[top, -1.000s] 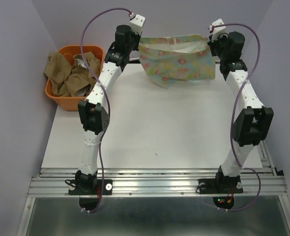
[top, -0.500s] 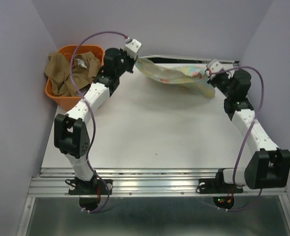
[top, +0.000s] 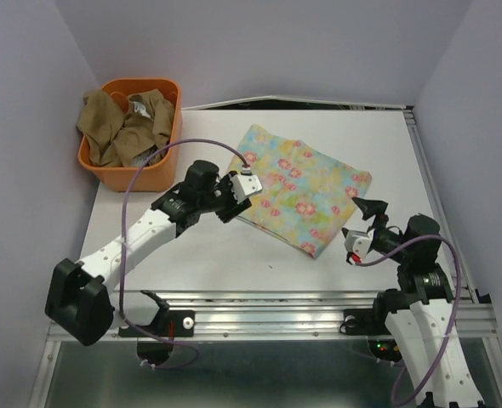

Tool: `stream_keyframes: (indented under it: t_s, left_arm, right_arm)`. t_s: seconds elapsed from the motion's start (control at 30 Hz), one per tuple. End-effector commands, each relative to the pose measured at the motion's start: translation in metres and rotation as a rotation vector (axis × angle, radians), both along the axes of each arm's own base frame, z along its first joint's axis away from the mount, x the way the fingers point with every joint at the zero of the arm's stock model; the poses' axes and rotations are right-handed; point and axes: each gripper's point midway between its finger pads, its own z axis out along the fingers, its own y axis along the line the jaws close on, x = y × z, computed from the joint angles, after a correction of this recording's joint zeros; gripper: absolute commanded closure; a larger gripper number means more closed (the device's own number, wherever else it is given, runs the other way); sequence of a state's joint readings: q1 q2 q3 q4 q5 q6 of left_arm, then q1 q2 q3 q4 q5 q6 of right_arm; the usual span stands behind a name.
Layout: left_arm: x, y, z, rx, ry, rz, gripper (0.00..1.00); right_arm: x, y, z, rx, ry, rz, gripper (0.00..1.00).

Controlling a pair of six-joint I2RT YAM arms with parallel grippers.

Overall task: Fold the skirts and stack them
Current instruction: Flatten the skirt out

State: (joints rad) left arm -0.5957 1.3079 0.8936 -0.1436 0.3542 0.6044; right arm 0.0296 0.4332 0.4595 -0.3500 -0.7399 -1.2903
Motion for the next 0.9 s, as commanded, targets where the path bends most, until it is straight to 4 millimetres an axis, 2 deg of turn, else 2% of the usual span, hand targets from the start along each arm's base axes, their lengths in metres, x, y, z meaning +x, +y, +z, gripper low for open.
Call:
stream_keyframes:
  t_s: [0.0, 0.03, 0.07, 0.1, 0.13, 0.17, 0.2, 0.23, 0.27, 0.3, 0.33, 0.37, 0.4, 0.43, 0.47, 0.53, 0.57, 0.63, 0.67, 0.73, 0.77, 0.87]
  left_arm:
    - [-0.007, 0.012, 0.043, -0.025, -0.046, 0.012, 0.39]
    - [-0.005, 0.014, 0.046, -0.035, -0.046, 0.043, 0.37]
    - [-0.002, 0.016, 0.047, -0.045, -0.044, 0.076, 0.36]
    - [0.004, 0.018, 0.047, -0.055, -0.038, 0.124, 0.36]
    - [0.01, 0.018, 0.049, -0.063, -0.038, 0.155, 0.36]
    - [0.022, 0.02, 0.037, -0.035, -0.012, 0.213, 0.37]
    - [0.028, 0.019, 0.031, -0.049, 0.034, 0.275, 0.38]
    - [0.035, 0.021, 0.023, -0.04, 0.078, 0.321, 0.39]
    - [0.051, 0.015, 0.013, -0.024, 0.133, 0.357, 0.42]
    - [0.058, 0.014, 0.007, -0.024, 0.177, 0.389, 0.44]
    - [0.07, 0.013, 0.013, -0.055, 0.215, 0.442, 0.45]
    - [0.076, 0.01, -0.008, -0.032, 0.277, 0.461, 0.46]
    - [0.081, 0.008, -0.012, -0.035, 0.296, 0.475, 0.46]
    - [0.09, 0.004, -0.008, -0.056, 0.299, 0.489, 0.46]
    - [0.093, 0.002, -0.021, -0.042, 0.326, 0.492, 0.46]
    - [0.103, -0.003, -0.022, -0.046, 0.326, 0.501, 0.46]
    - [0.107, -0.002, -0.038, -0.007, 0.349, 0.512, 0.46]
    - [0.114, 0.001, -0.049, 0.024, 0.362, 0.536, 0.47]
    - [0.118, 0.0, -0.061, 0.048, 0.372, 0.54, 0.48]
    - [0.127, 0.004, -0.072, 0.068, 0.361, 0.565, 0.48]
    - [0.128, 0.004, -0.084, 0.083, 0.379, 0.566, 0.48]
    - [0.139, 0.005, -0.1, 0.104, 0.384, 0.582, 0.48]
  right_arm:
    - [-0.01, 0.008, -0.009, 0.047, 0.103, 0.032, 0.0]
    - [0.005, 0.003, -0.012, 0.087, 0.176, -0.031, 0.0]
    - [0.01, 0.0, 0.001, 0.121, 0.165, -0.067, 0.0]
    - [0.028, -0.007, -0.012, 0.139, 0.266, -0.141, 0.0]
    - [0.039, -0.01, -0.014, 0.192, 0.342, -0.194, 0.02]
    - [0.055, -0.011, 0.009, 0.216, 0.351, -0.221, 0.03]
    - [0.075, -0.012, -0.016, 0.23, 0.511, -0.267, 0.06]
    - [0.088, -0.014, -0.019, 0.247, 0.583, -0.312, 0.1]
    - [0.09, -0.01, -0.03, 0.277, 0.725, -0.355, 0.12]
    - [0.114, -0.011, -0.005, 0.298, 0.726, -0.382, 0.15]
    - [0.13, -0.01, -0.039, 0.308, 0.893, -0.446, 0.23]
    - [0.134, -0.012, -0.05, 0.293, 0.969, -0.484, 0.24]
    - [0.145, -0.016, -0.058, 0.274, 0.999, -0.519, 0.3]
    - [0.164, -0.017, -0.069, 0.265, 1.043, -0.544, 0.32]
    - [0.171, -0.019, -0.076, 0.253, 1.054, -0.561, 0.32]
    - [0.182, -0.028, -0.091, 0.216, 1.057, -0.611, 0.34]
    - [0.183, -0.032, -0.113, 0.178, 1.091, -0.631, 0.36]
    - [0.177, -0.042, -0.135, 0.103, 1.131, -0.669, 0.38]
    - [0.167, -0.046, -0.153, 0.059, 1.179, -0.68, 0.39]
    - [0.152, -0.054, -0.17, -0.008, 1.21, -0.699, 0.39]
    - [0.135, -0.058, -0.185, -0.047, 1.249, -0.704, 0.39]
    - [0.107, -0.061, -0.195, -0.142, 1.287, -0.701, 0.4]
